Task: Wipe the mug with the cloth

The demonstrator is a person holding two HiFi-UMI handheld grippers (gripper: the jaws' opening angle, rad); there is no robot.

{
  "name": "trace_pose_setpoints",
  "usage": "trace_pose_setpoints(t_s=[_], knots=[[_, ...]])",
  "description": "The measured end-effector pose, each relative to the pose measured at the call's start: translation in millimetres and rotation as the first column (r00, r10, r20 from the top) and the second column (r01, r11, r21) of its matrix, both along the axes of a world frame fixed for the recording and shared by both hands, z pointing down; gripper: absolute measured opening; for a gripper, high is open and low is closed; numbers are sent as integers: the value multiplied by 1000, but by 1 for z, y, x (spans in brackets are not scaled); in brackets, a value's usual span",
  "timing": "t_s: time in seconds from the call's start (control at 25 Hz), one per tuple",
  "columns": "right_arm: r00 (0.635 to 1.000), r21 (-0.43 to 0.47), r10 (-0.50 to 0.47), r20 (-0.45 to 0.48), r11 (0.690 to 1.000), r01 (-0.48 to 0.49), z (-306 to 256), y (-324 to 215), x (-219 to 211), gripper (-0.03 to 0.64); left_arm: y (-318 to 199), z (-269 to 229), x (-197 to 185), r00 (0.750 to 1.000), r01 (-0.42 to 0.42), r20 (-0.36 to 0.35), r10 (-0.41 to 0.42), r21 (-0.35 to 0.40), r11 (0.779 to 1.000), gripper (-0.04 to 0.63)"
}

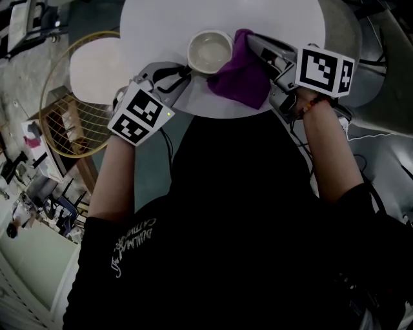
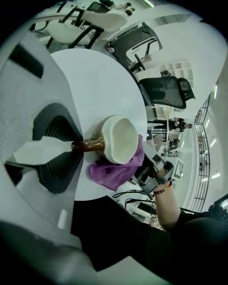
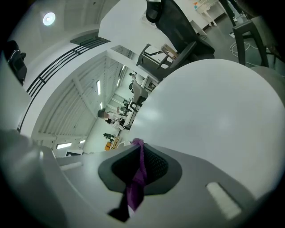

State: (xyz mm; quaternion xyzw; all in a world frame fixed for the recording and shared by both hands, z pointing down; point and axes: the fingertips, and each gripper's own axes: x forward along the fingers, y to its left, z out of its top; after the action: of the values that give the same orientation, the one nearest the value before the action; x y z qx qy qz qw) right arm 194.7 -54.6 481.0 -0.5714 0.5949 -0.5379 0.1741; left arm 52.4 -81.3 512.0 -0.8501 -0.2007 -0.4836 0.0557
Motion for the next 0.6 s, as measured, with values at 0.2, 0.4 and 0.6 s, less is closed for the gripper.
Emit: trace_pose_setpoints(t_s=[0.2,0.4,0.6], knots=[[1000,-10,-2,-20,1000,1,2,-8,-4,15,-3,2,-3,1000,2,-19,-2,-4,1000,75],[999,-27,-3,-34,1000,2,2,-10,-3,15,-4,3,-1,1000,-13,-22,13,4,1000,74],[995,-63,-26,-96,998,20,-4,-14,-3,15,-4,-2,-3,999,-34,-36,34,-7,999,77]])
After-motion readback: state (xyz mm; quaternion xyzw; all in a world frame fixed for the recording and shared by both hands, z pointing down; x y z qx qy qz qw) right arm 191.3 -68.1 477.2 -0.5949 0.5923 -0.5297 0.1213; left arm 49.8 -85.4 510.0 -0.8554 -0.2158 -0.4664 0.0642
